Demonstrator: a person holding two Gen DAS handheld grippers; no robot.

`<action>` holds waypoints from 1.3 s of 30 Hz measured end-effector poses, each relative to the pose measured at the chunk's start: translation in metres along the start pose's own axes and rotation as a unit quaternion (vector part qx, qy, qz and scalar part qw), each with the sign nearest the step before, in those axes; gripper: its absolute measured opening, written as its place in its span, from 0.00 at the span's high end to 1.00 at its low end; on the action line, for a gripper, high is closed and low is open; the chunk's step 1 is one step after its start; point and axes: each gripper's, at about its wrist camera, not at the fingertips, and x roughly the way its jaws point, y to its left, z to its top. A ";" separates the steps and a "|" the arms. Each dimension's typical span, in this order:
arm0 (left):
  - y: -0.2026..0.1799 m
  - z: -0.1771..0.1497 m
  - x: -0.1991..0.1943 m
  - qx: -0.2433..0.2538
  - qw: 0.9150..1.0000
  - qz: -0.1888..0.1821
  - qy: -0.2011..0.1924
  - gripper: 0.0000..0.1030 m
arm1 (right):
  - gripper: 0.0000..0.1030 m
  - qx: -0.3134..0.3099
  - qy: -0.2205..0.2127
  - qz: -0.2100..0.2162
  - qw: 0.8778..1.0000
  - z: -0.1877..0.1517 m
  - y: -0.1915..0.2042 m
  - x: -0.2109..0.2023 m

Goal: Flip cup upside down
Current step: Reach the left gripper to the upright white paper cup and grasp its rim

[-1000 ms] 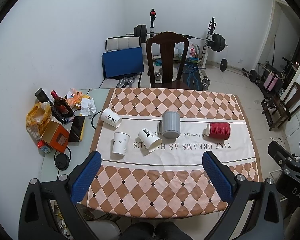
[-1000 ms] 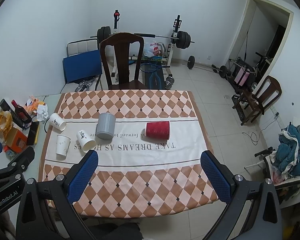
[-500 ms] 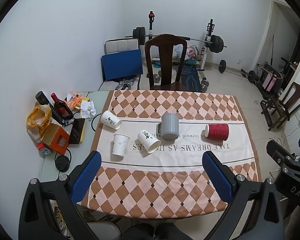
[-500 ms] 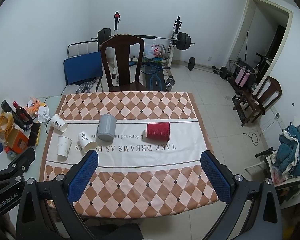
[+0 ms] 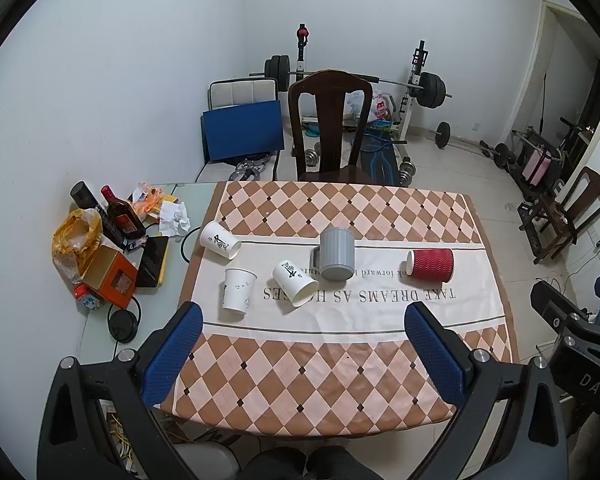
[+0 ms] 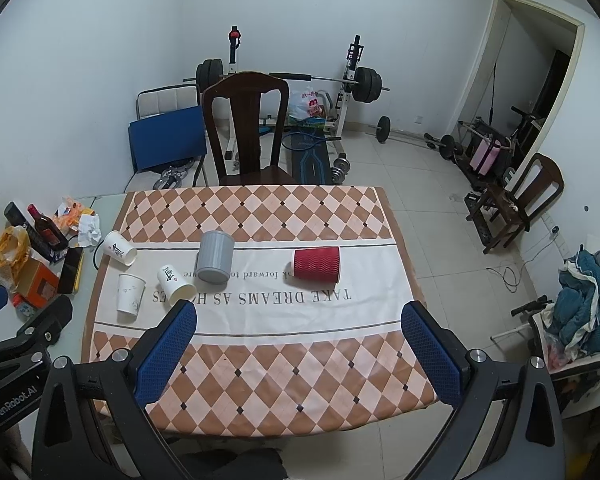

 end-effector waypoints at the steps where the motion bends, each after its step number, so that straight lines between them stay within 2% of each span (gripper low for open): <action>1: 0.002 -0.004 0.001 0.000 1.000 0.000 -0.001 0.00 | 0.00 0.001 0.000 0.001 1.000 0.004 0.000 0.000; 5: -0.002 -0.003 0.003 -0.003 1.000 0.009 0.000 0.00 | 0.00 0.004 0.010 0.005 1.000 0.014 0.003 0.009; 10: 0.002 -0.004 0.047 -0.021 0.999 0.032 0.032 0.00 | 0.00 0.002 0.061 0.009 0.998 0.017 0.008 0.068; 11: 0.003 -0.006 0.059 -0.023 0.998 0.039 0.040 0.00 | 0.00 -0.001 0.070 0.008 0.998 0.001 0.009 0.083; 14: 0.005 -0.016 0.093 -0.027 0.995 0.063 0.069 0.00 | 0.00 -0.011 0.102 0.008 0.995 -0.013 0.015 0.131; 16: 0.014 -0.040 0.113 -0.027 0.993 0.078 0.081 0.00 | 0.00 -0.019 0.126 0.011 0.992 -0.021 0.021 0.165; 19: 0.017 -0.051 0.146 -0.029 0.990 0.093 0.106 0.00 | 0.00 -0.030 0.161 0.022 0.986 -0.043 0.026 0.212; 26: 0.029 -0.063 0.208 -0.038 0.984 0.100 0.144 0.00 | 0.00 -0.046 0.217 0.035 0.974 -0.081 0.042 0.296; 29: 0.032 -0.063 0.237 -0.027 0.981 0.099 0.166 0.00 | 0.00 -0.050 0.242 0.032 0.969 -0.090 0.053 0.328; 31: 0.033 -0.062 0.254 0.001 0.979 0.097 0.179 0.00 | 0.00 -0.051 0.260 0.027 0.964 -0.094 0.058 0.347; 32: 0.030 -0.060 0.264 0.034 0.977 0.098 0.186 0.00 | 0.00 -0.052 0.268 0.024 0.962 -0.094 0.058 0.352; 34: 0.023 -0.056 0.278 0.105 0.970 0.102 0.194 0.00 | 0.00 -0.051 0.287 0.015 0.957 -0.096 0.062 0.368; 36: 0.012 -0.053 0.292 0.209 0.952 0.117 0.191 0.00 | 0.00 -0.044 0.303 0.010 0.952 -0.096 0.062 0.380; 37: 0.008 -0.053 0.299 0.262 0.938 0.126 0.188 0.00 | 0.00 -0.041 0.309 0.008 0.950 -0.096 0.062 0.385; 39: 0.000 -0.055 0.310 0.370 0.903 0.141 0.168 0.00 | 0.00 -0.037 0.319 -0.001 0.947 -0.096 0.060 0.395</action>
